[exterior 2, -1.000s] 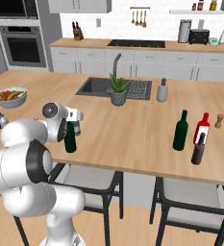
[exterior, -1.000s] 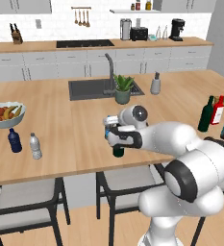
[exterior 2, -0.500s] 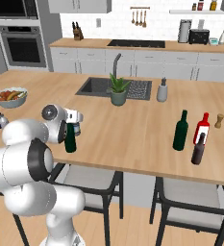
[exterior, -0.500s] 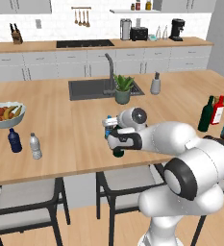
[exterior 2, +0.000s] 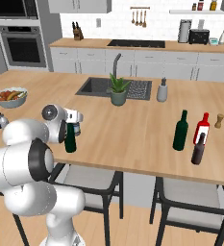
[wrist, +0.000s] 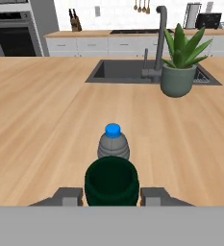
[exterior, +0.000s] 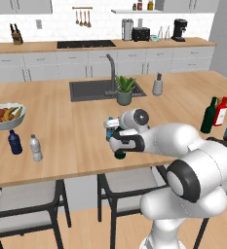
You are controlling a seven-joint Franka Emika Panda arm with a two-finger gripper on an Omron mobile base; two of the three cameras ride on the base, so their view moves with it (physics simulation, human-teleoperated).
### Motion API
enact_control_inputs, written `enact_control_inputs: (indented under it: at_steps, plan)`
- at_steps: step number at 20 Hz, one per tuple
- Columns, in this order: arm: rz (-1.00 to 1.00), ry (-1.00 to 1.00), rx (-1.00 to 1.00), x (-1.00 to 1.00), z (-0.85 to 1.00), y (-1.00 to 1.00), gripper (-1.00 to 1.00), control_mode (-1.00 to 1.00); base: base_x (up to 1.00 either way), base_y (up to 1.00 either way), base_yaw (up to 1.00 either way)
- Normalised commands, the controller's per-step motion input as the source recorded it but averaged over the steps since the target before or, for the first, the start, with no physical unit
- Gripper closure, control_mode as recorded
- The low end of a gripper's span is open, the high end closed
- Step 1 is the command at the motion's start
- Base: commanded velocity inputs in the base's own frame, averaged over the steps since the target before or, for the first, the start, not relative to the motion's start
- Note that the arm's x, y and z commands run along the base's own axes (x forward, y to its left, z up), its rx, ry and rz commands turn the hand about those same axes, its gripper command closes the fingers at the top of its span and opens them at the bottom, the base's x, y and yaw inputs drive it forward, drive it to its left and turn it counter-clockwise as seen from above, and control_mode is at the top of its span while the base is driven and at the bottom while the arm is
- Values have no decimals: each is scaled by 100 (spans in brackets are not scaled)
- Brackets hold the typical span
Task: Move the plastic bottles in the middle to the plastics group, and the glass bottles in the middle to the glass group.
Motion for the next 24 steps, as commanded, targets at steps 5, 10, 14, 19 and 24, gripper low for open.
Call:
enact_control_inputs:
  at_steps: [5,10,14,19,24]
  plan:
    - [0,0,0,0,0,0,100,-100,0,0,0]
    - [0,0,0,0,0,0,100,-100,0,0,0]
    - [-3,0,0,-23,17,-34,100,-100,0,0,0]
    - [-12,0,0,-20,43,-88,100,-100,0,0,0]
    - [-16,1,0,0,38,-96,100,-100,0,0,0]
